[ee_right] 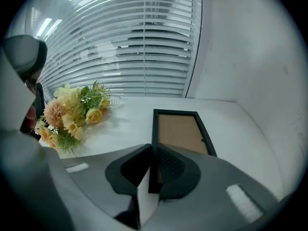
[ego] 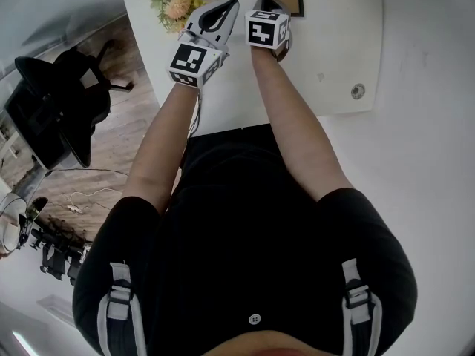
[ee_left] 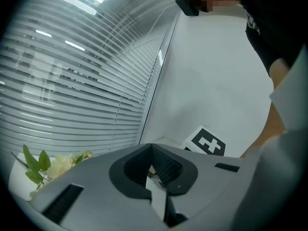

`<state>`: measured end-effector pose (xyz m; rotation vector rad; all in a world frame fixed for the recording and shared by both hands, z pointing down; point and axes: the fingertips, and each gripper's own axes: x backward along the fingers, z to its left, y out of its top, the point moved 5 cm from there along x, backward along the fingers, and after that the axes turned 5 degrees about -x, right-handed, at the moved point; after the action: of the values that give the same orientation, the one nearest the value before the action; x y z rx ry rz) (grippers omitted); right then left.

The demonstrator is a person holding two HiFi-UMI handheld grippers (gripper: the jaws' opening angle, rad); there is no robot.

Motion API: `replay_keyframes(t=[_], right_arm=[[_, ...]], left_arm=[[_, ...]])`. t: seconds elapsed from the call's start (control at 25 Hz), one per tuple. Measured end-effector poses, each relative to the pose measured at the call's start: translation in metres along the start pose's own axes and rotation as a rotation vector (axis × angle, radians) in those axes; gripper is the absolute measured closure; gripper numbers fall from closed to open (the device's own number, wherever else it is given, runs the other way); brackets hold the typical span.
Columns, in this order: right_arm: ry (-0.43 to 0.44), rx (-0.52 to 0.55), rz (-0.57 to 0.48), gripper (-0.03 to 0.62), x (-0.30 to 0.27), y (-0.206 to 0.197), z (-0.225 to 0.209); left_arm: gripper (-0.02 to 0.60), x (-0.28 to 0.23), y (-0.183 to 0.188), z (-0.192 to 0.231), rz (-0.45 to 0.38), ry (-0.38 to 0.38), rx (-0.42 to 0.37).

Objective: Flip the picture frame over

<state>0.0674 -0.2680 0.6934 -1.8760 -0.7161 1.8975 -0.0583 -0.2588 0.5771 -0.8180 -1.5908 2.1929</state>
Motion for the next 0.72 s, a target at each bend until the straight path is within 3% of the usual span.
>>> replay_keyframes(t=[0.72], right_arm=[[0.118, -0.023, -0.106, 0.545, 0.066, 0.024, -0.021]], left_arm=[[0.580, 0.024, 0.036, -0.043, -0.055, 0.079, -0.056]])
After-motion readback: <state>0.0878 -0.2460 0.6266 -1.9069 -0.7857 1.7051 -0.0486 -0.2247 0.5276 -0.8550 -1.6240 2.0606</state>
